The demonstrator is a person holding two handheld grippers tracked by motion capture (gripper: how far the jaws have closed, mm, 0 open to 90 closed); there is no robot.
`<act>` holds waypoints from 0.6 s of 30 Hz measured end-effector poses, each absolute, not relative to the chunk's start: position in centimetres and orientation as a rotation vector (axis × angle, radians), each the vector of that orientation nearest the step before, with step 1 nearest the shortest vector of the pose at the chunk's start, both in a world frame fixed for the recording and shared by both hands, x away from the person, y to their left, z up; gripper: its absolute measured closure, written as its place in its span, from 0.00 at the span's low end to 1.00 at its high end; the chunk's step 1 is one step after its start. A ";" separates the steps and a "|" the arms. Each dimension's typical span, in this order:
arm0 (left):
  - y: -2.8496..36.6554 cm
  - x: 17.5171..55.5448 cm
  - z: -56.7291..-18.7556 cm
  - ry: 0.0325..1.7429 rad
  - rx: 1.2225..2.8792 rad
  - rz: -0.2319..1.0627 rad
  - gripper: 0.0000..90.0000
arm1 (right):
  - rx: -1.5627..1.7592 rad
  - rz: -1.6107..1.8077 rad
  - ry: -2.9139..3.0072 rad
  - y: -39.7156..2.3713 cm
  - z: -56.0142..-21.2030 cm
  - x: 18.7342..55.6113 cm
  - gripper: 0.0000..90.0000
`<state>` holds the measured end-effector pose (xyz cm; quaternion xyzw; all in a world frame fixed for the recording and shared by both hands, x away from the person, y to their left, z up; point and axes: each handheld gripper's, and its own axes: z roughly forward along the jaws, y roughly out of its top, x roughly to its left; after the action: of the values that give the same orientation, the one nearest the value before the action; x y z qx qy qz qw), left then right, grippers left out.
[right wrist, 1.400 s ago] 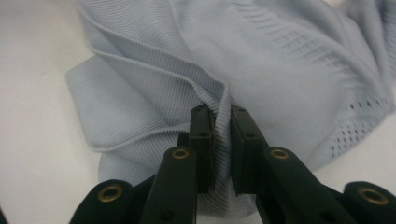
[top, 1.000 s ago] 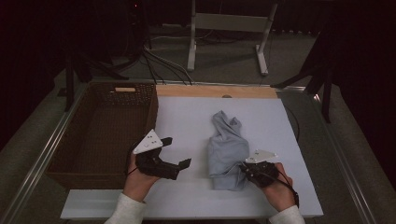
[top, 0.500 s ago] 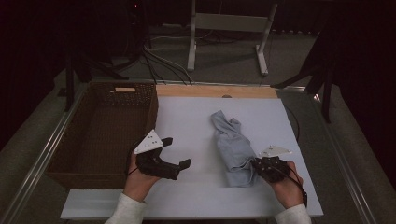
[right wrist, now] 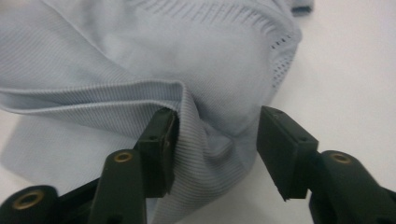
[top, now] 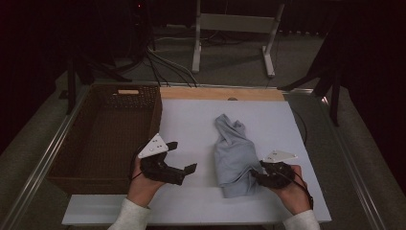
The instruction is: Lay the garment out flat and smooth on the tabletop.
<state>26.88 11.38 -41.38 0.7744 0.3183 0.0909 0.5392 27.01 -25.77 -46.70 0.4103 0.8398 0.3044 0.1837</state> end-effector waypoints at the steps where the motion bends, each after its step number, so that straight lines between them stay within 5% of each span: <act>1: 11.4 26.9 -41.4 0.758 1.841 0.216 0.00 | 1.146 0.868 2.373 -25.7 -46.7 27.0 0.52; 18: 11.2 26.9 -41.6 0.758 1.844 0.209 0.00 | 1.079 1.049 2.383 -24.0 -45.1 26.2 0.32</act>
<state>26.93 11.21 -41.57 0.7751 0.3185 0.0880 0.5385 26.15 -23.96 -45.10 0.3778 0.8345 0.3673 0.1610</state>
